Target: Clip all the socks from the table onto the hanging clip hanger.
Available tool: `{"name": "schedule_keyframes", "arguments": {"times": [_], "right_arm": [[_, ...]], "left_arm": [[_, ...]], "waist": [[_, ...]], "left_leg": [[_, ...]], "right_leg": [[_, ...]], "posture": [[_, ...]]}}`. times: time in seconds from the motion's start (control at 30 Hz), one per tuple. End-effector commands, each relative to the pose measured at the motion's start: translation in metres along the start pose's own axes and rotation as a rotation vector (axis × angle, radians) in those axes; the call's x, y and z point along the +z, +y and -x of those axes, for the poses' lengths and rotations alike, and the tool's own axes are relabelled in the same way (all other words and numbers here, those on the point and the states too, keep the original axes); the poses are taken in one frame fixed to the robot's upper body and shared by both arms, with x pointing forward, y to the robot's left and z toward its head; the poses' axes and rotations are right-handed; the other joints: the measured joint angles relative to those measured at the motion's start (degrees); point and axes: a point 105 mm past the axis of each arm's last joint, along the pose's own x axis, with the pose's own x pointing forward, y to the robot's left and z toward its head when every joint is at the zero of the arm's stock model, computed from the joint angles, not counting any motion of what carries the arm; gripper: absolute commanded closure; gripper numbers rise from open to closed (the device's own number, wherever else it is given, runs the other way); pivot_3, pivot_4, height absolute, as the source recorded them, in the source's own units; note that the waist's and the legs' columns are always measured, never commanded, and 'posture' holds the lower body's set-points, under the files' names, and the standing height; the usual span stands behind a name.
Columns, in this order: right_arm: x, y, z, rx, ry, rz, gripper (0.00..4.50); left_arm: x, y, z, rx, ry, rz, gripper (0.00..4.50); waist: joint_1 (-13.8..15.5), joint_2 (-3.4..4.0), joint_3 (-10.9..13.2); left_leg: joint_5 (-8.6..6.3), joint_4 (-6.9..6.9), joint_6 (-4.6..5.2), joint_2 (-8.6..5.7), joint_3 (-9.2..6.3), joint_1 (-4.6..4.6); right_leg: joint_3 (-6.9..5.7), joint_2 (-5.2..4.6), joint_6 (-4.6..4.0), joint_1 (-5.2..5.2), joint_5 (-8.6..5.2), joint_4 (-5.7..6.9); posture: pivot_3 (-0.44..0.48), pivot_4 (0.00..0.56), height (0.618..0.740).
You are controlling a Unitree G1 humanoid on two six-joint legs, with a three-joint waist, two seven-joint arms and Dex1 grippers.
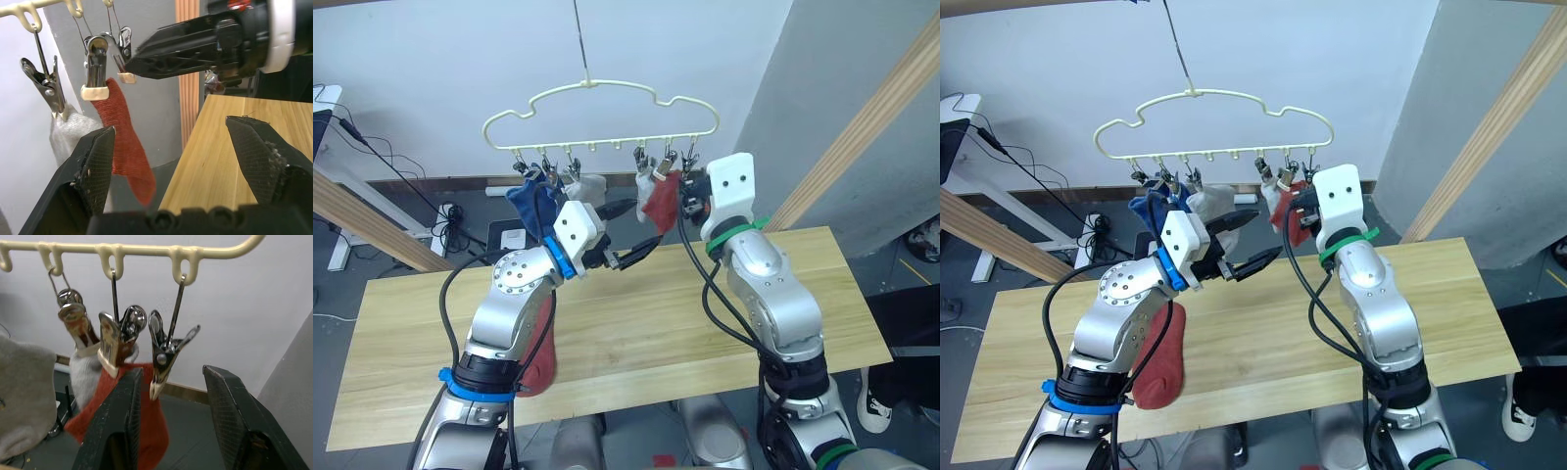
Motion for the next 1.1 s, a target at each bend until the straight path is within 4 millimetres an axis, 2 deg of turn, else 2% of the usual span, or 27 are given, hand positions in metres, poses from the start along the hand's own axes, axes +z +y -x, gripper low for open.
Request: {"name": "schedule_keyframes", "arguments": {"times": [0.03,0.23,0.47,1.1], "right_arm": [[0.016,-0.004,-0.004,-0.032,-0.069,-0.005,2.47],[0.023,-0.01,-0.012,-0.074,-0.1,-0.017,2.47],[0.026,-0.02,-0.01,-0.117,-0.113,-0.069,2.47],[0.031,-0.011,-0.012,-0.062,-0.113,-0.199,2.47]], "left_arm": [[0.011,0.0,0.001,-0.001,-0.033,-0.028,0.51],[0.009,0.003,0.001,0.011,-0.025,-0.037,0.51],[0.008,0.004,0.001,0.012,-0.02,-0.043,0.51],[0.006,0.0,0.0,0.003,-0.014,-0.041,0.51]], "waist": [[0.05,0.0,0.0],[0.15,0.0,0.0],[0.5,0.0,0.0],[0.58,0.0,0.0]], "left_leg": [[0.0,0.0,0.0,0.0,0.01,0.0],[0.0,0.01,0.0,0.0,0.0,0.0],[0.0,0.0,0.0,0.0,0.0,-0.01],[0.0,0.0,0.0,0.0,0.0,0.0]], "right_leg": [[0.01,0.0,0.0,0.0,0.0,0.0],[0.0,-0.01,0.0,-0.01,0.0,0.01],[0.0,-0.01,-0.01,-0.01,0.0,0.01],[0.0,-0.01,-0.01,-0.01,0.0,0.02]], "posture": [[-0.243,0.277,0.74],[-0.239,0.274,0.74],[-0.246,0.276,0.74],[-0.247,0.275,0.74]]}}
